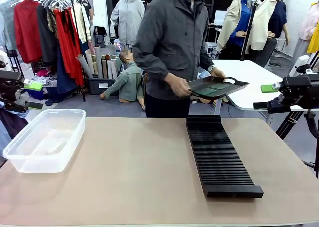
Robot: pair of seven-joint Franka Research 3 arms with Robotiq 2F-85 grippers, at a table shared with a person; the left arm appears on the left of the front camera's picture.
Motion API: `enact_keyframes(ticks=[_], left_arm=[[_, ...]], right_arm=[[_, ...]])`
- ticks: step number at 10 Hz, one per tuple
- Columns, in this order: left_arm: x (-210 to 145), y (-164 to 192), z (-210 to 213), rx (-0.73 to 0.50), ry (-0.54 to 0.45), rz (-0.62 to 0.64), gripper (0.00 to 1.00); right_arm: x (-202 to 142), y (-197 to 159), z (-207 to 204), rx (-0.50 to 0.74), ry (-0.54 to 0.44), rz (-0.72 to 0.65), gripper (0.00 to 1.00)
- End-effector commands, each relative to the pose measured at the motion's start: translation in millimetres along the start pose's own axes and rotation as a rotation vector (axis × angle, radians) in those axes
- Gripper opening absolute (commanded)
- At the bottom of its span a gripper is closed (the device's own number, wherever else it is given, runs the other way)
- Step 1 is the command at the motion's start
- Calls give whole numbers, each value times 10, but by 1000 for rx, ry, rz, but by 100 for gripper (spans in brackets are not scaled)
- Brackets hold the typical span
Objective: Sort PCBs into racks and boxes based on the side picked up.
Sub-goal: Pick up the Blank PCB handed by the Human.
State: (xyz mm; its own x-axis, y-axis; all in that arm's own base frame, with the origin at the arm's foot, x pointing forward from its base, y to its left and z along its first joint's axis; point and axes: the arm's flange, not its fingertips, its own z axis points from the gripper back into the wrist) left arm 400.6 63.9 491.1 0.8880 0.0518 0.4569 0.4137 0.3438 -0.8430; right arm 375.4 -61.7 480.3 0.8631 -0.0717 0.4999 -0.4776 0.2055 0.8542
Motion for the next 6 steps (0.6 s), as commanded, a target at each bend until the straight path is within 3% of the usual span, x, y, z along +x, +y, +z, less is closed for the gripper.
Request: enact_keyframes(ticks=[1,2,3,6], left_arm=[[-7,54,-16,-57,-33,-23,100],[-18,77,-38,-58,-35,-31,100],[-5,27,-9,-15,-7,-2,100],[-5,27,-9,-15,-7,-2,100]], right_arm=[[52,-15,-43,29,-7,40,100],[58,28,-45,-22,-9,110,100],[3,-18,-24,3,3,1,100],[3,-18,-24,3,3,1,100]])
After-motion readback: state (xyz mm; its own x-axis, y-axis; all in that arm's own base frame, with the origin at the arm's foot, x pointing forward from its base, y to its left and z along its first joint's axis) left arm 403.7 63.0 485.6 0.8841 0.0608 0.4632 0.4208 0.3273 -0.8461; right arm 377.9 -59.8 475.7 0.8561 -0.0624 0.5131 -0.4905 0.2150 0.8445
